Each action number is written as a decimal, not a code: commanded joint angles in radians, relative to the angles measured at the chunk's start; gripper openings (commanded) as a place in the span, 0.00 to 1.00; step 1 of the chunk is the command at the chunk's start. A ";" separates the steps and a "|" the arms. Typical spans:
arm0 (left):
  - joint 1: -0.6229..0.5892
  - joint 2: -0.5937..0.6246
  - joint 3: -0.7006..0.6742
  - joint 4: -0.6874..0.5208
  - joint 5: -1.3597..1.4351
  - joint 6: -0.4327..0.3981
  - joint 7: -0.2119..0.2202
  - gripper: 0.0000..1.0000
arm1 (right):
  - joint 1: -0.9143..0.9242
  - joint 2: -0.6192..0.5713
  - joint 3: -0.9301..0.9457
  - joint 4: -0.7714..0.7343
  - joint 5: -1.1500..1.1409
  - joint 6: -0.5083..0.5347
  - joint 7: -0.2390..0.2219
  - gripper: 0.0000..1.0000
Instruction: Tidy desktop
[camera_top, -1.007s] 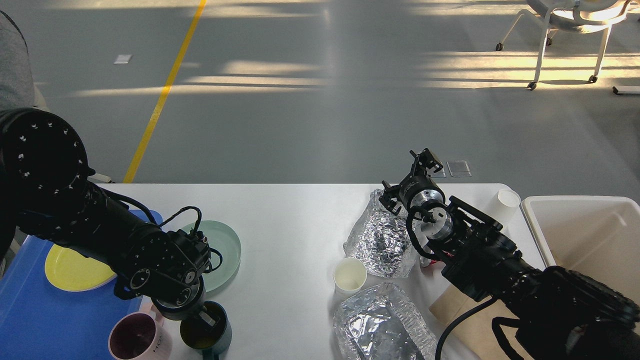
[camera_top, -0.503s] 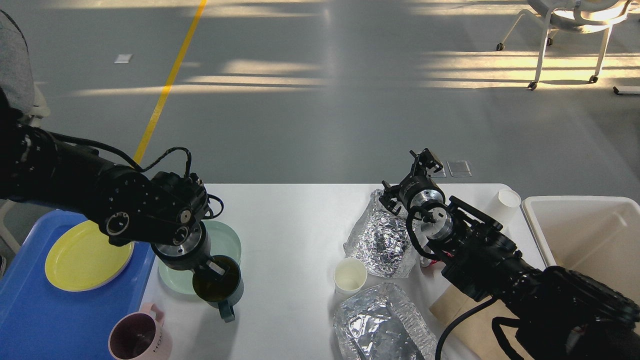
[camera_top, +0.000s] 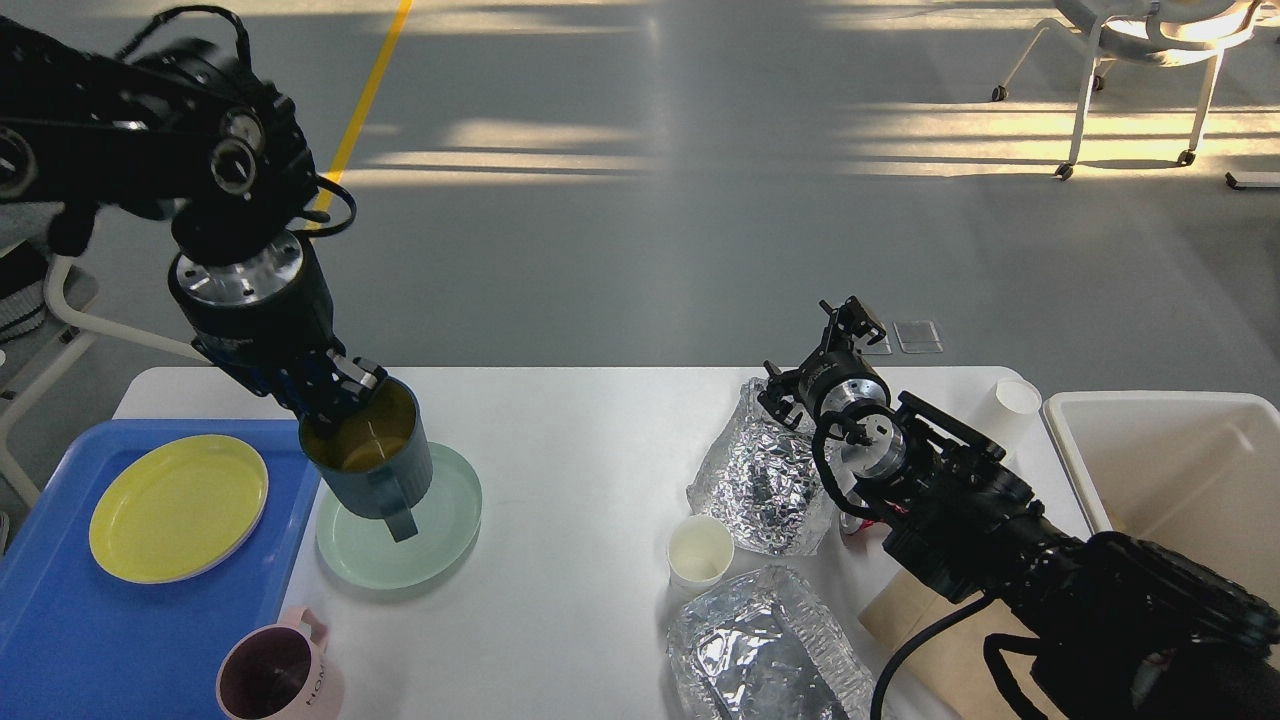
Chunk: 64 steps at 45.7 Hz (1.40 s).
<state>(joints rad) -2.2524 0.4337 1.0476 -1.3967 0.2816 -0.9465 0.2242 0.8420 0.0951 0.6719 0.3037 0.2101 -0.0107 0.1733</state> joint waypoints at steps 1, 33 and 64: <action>-0.097 0.037 0.014 0.068 -0.005 -0.013 -0.074 0.01 | 0.000 0.000 0.000 0.000 0.000 0.000 0.000 1.00; -0.193 0.066 0.183 0.252 -0.007 -0.013 -0.158 0.00 | 0.000 0.000 0.000 0.000 0.000 0.000 0.000 1.00; 0.275 0.367 0.319 0.594 -0.005 -0.013 -0.207 0.00 | -0.001 0.000 0.000 0.000 0.000 0.000 0.000 1.00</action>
<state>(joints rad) -2.0854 0.7609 1.3741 -0.9076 0.2749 -0.9601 0.0183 0.8422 0.0951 0.6719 0.3038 0.2108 -0.0107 0.1731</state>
